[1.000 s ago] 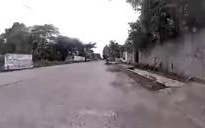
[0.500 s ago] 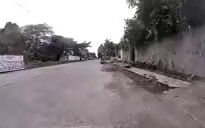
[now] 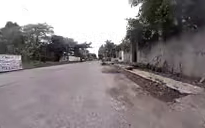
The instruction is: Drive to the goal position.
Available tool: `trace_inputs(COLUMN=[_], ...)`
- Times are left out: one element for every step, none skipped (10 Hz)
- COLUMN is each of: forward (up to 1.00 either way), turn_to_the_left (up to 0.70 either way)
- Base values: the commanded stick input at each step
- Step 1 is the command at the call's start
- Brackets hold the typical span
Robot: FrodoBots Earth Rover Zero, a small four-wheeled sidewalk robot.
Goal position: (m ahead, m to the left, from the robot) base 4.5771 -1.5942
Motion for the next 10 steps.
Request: trace_inputs(forward=[0.70,0.70,0.70,0.70,0.70,0.70,0.70,0.70,0.70,0.70], turn_to_the_left=[0.00,0.00,0.00,0.00,0.00,0.00,0.00,0.00,0.00,0.00])
